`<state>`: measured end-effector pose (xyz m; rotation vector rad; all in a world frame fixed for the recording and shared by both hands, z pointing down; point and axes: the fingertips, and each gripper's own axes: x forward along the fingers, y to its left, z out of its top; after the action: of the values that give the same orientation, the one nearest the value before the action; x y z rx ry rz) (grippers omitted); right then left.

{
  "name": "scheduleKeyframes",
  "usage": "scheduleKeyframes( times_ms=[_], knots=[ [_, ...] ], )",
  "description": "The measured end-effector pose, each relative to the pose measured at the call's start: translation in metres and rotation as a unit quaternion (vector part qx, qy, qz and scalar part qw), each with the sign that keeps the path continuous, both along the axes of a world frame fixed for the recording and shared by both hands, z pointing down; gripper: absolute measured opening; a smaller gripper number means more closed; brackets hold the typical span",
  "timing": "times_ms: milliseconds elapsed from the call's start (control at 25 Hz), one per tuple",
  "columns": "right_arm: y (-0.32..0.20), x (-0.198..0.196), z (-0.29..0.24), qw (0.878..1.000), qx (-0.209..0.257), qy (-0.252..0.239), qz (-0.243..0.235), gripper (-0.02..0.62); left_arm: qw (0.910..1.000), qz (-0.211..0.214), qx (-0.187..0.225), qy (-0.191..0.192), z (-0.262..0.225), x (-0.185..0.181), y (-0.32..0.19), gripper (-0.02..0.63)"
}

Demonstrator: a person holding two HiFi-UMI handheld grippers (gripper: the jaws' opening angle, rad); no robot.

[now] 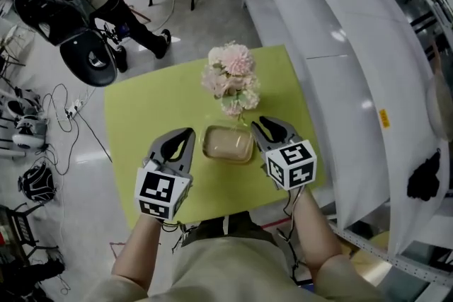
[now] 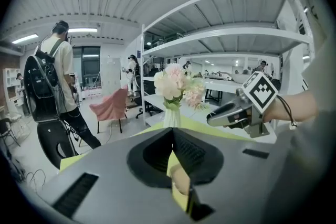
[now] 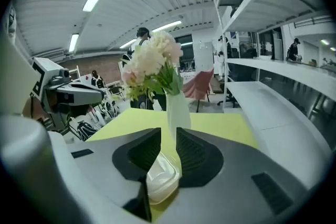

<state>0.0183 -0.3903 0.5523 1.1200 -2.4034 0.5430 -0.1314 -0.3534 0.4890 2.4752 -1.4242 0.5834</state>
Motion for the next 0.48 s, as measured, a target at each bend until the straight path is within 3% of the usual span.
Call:
scheduleKeyframes(
  times_ms=[480],
  knots=[
    [-0.001, 0.002, 0.101, 0.995, -0.089, 0.034, 0.006, 0.098, 0.9973, 0.0, -0.074, 0.001, 0.076, 0.006, 0.001, 0.006]
  ],
)
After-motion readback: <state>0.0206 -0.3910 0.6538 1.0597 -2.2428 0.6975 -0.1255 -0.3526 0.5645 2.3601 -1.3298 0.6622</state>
